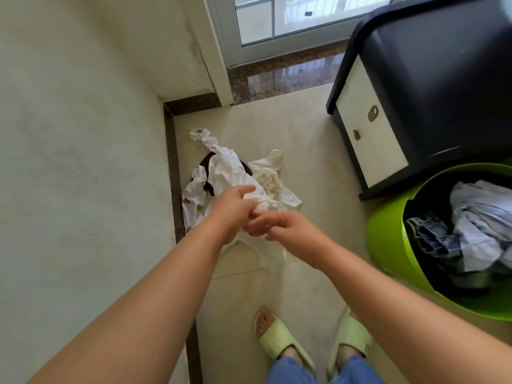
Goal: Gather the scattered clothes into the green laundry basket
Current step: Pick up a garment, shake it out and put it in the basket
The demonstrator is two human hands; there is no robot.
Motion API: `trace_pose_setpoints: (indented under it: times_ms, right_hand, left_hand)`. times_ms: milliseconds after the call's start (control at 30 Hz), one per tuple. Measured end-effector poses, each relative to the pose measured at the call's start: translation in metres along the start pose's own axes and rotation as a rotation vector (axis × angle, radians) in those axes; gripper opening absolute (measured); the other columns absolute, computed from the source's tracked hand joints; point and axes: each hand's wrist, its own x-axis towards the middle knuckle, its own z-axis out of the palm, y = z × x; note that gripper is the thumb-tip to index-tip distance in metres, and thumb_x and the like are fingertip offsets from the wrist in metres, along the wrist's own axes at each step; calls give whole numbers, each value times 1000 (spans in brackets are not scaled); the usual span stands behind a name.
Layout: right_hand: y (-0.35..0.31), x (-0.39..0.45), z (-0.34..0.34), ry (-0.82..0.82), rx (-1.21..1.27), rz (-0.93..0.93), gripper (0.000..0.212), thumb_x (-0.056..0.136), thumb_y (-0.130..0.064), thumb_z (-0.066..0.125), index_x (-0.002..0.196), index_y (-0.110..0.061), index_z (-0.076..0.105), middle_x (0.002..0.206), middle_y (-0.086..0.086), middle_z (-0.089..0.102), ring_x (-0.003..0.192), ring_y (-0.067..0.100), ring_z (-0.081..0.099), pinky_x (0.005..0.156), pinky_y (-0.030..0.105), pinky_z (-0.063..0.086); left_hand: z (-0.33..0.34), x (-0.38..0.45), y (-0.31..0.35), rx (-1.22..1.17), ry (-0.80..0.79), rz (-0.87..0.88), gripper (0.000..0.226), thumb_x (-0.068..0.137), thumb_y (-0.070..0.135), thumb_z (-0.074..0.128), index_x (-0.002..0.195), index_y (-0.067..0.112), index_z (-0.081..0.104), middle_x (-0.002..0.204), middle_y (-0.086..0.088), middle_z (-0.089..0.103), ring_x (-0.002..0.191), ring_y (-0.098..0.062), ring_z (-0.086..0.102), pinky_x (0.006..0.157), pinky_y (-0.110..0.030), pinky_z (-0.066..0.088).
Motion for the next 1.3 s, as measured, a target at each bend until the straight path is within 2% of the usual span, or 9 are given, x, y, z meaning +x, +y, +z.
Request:
trace_pose_setpoints:
  times_ms: [133,233,433,633,867,1033,1133,1200,1300]
  right_hand:
    - [25,15,-19,444,-68,137,36,78,4,49,96,-21,67,101,0,68,84,17,65,78,36,54]
    - [37,24,-25,236,-444,208,72,75,-23,74,139,-33,42,133,-5,43,116,20,51,96,41,49]
    - [15,36,-9,287,-483,172,33,75,-46,53,95,-22,62,90,-1,67,84,23,63,75,37,55]
    - [-3,19,-66,883,-177,154,14,87,-18,59,101,-20,55,88,-1,58,80,20,57,72,38,51]
    - [-44,14,-68,568,-39,218,24,93,-9,39,90,-25,55,78,-4,54,73,15,50,74,33,47]
    - [-66,22,-51,490,-233,57,20,89,-16,45,95,-18,64,87,2,64,81,21,57,69,32,44]
    - [-74,25,-58,580,-255,55,43,87,-9,39,121,-26,60,120,2,62,111,24,56,90,35,46]
    - [-84,26,-64,613,-165,61,55,88,-4,33,136,-24,50,132,3,55,119,24,51,95,35,46]
    - [-100,21,-69,624,218,37,47,89,2,31,121,-15,60,103,7,61,93,26,62,71,36,59]
  left_hand:
    - [-11,-20,1,-17,-91,116,28,97,10,51,117,22,66,119,-12,67,101,-22,65,88,-38,55]
    - [-23,-35,18,-199,-302,118,28,99,10,48,123,17,62,111,-16,68,93,-26,64,77,-34,56]
    - [-49,-59,58,-311,-523,183,39,91,11,56,130,11,58,107,-14,67,91,-23,67,74,-32,60]
    - [-97,-56,53,279,-219,252,29,83,25,70,111,34,73,105,8,72,90,-13,68,74,-25,54]
    - [-82,-29,-1,985,45,168,15,77,38,74,84,24,74,76,4,67,75,-16,63,68,-34,52]
    - [-33,-20,-7,359,454,339,20,81,25,64,70,13,53,62,4,46,57,-13,40,55,-33,35]
    - [-25,-18,2,589,311,270,22,84,40,61,100,26,59,87,11,55,76,-12,53,60,-28,39]
    - [-21,-16,9,868,320,299,24,92,40,45,84,21,58,78,5,57,75,-22,54,55,-28,33]
    - [-18,-22,32,446,575,262,34,100,24,33,71,18,49,65,2,48,69,-23,47,55,-30,31]
